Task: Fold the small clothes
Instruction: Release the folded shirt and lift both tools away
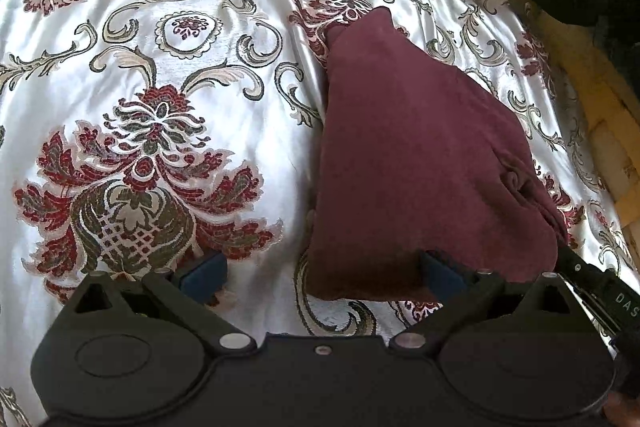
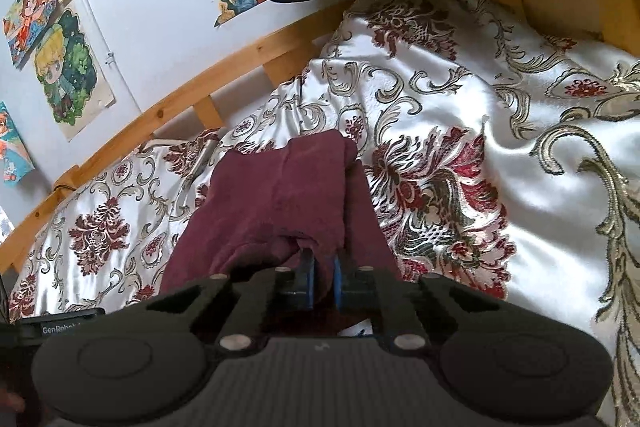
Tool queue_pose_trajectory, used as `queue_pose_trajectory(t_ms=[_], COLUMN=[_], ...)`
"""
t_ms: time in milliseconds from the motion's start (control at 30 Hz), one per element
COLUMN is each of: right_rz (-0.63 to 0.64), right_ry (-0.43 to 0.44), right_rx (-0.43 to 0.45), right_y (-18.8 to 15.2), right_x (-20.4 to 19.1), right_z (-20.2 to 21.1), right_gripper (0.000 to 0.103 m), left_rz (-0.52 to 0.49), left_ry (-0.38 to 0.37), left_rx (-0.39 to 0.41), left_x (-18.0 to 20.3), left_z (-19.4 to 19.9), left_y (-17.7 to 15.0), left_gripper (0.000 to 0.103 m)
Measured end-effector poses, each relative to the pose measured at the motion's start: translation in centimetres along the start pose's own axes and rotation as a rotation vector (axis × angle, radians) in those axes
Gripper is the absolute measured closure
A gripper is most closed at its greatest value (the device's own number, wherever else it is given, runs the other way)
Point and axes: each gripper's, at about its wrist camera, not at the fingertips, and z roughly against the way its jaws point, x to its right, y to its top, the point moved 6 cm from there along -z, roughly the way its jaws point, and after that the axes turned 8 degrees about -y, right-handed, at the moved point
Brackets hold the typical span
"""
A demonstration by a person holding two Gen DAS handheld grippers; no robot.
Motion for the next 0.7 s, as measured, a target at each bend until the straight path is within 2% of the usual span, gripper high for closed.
queue_pose_trajectory(t_ms=[200,333,433,500,567,700], right_rz=[-0.014,-0.019,-0.05,-0.045,-0.023,0.032], right_ry=[-0.037,-0.074,-0.097,-0.111,-0.124,-0.136], right_rx=[0.042,-0.014,-0.053,-0.056,-0.046,0.003], right_y=[0.7,-0.1,-0.7,-0.9,-1.0,-0.5], right_x=[0.5,1.3,2.2,2.5,2.4,1.7], right_z=[1.1,0.5,-0.2,-0.5,-0.5,-0.2], right_gripper=[0.093,0.094,0.094,0.094,0.093,0.093], left_rz=[-0.058,-0.131,-0.198,-0.208,-0.197,-0.19], left_ry=[-0.021,-0.027,-0.014,-0.03,-0.067,-0.123], left_rx=[-0.03,-0.089,-0.084,-0.083,-0.058,0.086], left_x=[1.3,2.1,2.6,2.7,2.6,2.4], left_z=[-0.4,-1.2,-1.1,-0.9,-0.2,2.4], left_y=[-0.9,-2.6,-3.3,-3.7,-3.7,-2.7], left_gripper=[0.001,0.001,0.001,0.001,0.001,0.001])
